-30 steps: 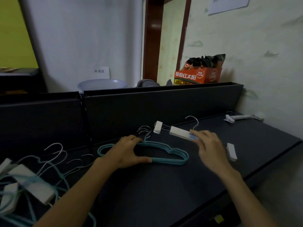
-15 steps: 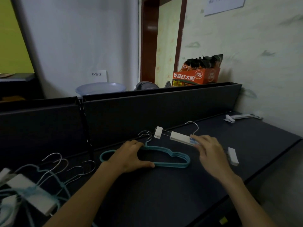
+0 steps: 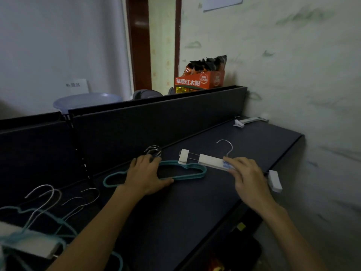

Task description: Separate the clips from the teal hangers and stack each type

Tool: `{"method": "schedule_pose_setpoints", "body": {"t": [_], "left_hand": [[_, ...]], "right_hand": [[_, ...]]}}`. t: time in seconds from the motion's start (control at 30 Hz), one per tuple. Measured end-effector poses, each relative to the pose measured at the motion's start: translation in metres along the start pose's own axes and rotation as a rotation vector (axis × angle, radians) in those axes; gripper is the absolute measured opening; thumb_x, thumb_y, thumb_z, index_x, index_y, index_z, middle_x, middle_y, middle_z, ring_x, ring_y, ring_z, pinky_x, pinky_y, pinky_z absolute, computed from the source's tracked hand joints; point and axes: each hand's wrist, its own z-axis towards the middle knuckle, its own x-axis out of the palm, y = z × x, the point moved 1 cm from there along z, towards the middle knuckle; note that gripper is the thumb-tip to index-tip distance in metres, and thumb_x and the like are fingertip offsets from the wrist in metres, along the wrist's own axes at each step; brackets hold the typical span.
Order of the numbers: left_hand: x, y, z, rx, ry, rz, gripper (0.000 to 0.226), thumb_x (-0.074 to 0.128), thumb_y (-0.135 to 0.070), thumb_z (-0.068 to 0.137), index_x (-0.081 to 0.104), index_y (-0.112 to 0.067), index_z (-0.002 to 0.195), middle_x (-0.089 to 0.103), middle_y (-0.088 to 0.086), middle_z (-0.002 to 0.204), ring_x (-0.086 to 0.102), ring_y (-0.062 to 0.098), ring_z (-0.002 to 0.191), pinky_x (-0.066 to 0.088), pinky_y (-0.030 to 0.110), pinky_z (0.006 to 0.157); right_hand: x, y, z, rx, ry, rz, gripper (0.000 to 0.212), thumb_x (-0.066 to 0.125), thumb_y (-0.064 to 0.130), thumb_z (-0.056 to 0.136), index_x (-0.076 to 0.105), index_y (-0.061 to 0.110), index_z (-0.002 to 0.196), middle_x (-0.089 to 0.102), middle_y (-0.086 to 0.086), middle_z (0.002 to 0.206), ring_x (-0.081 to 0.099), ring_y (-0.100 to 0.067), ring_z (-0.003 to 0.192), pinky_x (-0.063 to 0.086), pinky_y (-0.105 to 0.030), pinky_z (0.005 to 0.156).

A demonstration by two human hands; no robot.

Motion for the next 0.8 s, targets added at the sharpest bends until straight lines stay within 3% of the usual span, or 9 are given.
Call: {"method": "schedule_pose_setpoints", "body": {"t": [0.2, 0.43, 0.57, 0.7, 0.8], "left_hand": [[0.001, -0.047, -0.006, 0.154, -0.053, -0.048, 0.075, 0.048, -0.066, 0.081, 0.032, -0.024, 0.141, 0.036, 0.003, 0.143, 0.033, 0.022, 0.131, 0.025, 0.04, 0.111], [0.01, -0.123, -0.001, 0.29, -0.078, -0.075, 0.063, 0.047, -0.061, 0.085, 0.04, -0.025, 0.136, 0.043, 0.001, 0.136, 0.04, 0.022, 0.124, 0.032, 0.038, 0.104], [0.016, -0.192, 0.008, 0.357, -0.109, -0.096, 0.058, 0.046, -0.057, 0.087, 0.043, -0.025, 0.135, 0.044, -0.001, 0.136, 0.04, 0.02, 0.123, 0.031, 0.036, 0.102], [0.028, -0.273, 0.017, 0.435, -0.124, -0.178, 0.057, 0.042, -0.059, 0.084, 0.049, -0.025, 0.129, 0.05, -0.004, 0.13, 0.046, 0.018, 0.118, 0.034, 0.035, 0.097], [0.042, -0.331, 0.022, 0.488, -0.119, -0.217, 0.05, 0.044, -0.056, 0.087, 0.051, -0.028, 0.127, 0.052, -0.007, 0.128, 0.047, 0.016, 0.116, 0.036, 0.035, 0.099]], "right_hand": [[-0.021, -0.014, -0.039, 0.068, -0.037, -0.033, 0.037, 0.058, 0.004, 0.088, 0.06, 0.013, 0.123, 0.062, -0.004, 0.105, 0.051, -0.022, 0.095, 0.044, -0.034, 0.081], [-0.056, -0.075, -0.075, 0.136, -0.068, -0.063, 0.038, 0.06, 0.0, 0.086, 0.062, 0.012, 0.121, 0.062, -0.005, 0.103, 0.052, -0.024, 0.092, 0.048, -0.038, 0.078], [-0.094, -0.128, -0.092, 0.176, -0.089, -0.126, 0.033, 0.057, 0.003, 0.086, 0.064, 0.011, 0.118, 0.063, -0.006, 0.101, 0.055, -0.027, 0.088, 0.044, -0.033, 0.074], [-0.142, -0.19, -0.105, 0.231, -0.125, -0.173, 0.033, 0.052, 0.011, 0.085, 0.065, 0.012, 0.116, 0.064, -0.006, 0.1, 0.055, -0.028, 0.087, 0.048, -0.04, 0.076], [-0.174, -0.237, -0.118, 0.256, -0.152, -0.224, 0.031, 0.059, 0.003, 0.085, 0.065, 0.01, 0.115, 0.064, -0.008, 0.099, 0.056, -0.028, 0.086, 0.049, -0.04, 0.075]]}}
